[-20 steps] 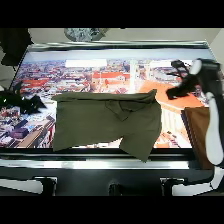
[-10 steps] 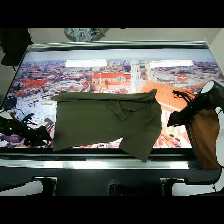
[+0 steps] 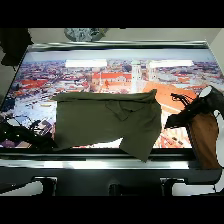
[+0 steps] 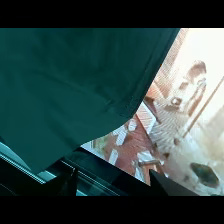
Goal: Fold the shirts.
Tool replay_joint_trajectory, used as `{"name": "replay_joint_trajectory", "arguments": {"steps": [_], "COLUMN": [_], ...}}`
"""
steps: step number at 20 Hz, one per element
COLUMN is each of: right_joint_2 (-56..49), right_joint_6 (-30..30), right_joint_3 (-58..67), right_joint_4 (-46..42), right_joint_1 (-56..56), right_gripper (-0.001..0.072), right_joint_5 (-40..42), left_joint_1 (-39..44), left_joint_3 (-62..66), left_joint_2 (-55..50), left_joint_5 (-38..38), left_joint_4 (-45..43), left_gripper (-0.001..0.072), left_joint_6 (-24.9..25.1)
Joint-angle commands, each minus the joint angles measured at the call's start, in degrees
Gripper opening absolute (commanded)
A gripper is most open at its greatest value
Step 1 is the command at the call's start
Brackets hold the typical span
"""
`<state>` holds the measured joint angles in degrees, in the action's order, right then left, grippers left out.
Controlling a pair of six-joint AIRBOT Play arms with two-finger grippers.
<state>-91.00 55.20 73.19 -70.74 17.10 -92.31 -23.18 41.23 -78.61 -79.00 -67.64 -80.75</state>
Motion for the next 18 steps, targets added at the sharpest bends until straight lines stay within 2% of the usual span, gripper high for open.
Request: {"name": "replay_joint_trajectory", "arguments": {"steps": [1,2,4,5,10,12,14,15,16,17,18], "right_joint_2": [0.1,0.1,0.1,0.1,0.0,-0.1,-0.1,-0.1,-0.1,0.1,0.7], "right_joint_6": [0.1,0.0,0.0,0.0,-0.4,0.5,1.9,1.9,1.9,2.2,1.0], "right_joint_3": [-0.2,-0.3,-1.6,-3.2,-11.3,-12.5,-14.0,-14.3,-14.2,-13.7,-12.4], "right_joint_4": [0.2,-0.1,0.2,0.9,6.0,6.6,10.9,12.8,13.5,13.6,13.2], "right_joint_1": [-0.1,-0.3,-1.3,-2.1,-3.7,-3.8,-3.8,-3.8,-3.8,-3.7,-3.7], "right_gripper": [0.0557,0.056,0.0581,0.0634,0.0615,0.052,0.0492,0.0435,0.0176,0.0043,0.0044], "right_joint_5": [0.8,0.8,2.3,3.5,14.8,19.6,24.7,25.9,26.8,25.8,24.0], "left_joint_1": [1.9,2.4,2.7,2.7,2.7,2.7,2.7,2.5,2.4,2.2,2.2], "left_joint_3": [-0.8,-0.7,-0.7,-0.7,-0.7,-0.6,-0.5,-0.4,0.2,1.6,4.1], "left_joint_2": [0.0,0.0,0.0,0.1,3.0,4.3,4.5,4.5,4.5,4.5,4.8], "left_joint_5": [9.4,9.9,10.0,9.9,10.1,10.1,10.1,10.1,10.1,9.6,8.0], "left_joint_4": [0.5,0.5,0.5,0.5,0.5,0.5,0.5,0.5,0.5,0.6,0.5], "left_gripper": [0.0081,0.0027,0.0026,0.0026,0.0025,0.0026,0.0026,0.0026,0.0026,0.0026,0.0024], "left_joint_6": [-2.2,-2.1,-1.9,-1.7,0.1,1.9,4.9,4.9,4.9,4.9,5.9]}}
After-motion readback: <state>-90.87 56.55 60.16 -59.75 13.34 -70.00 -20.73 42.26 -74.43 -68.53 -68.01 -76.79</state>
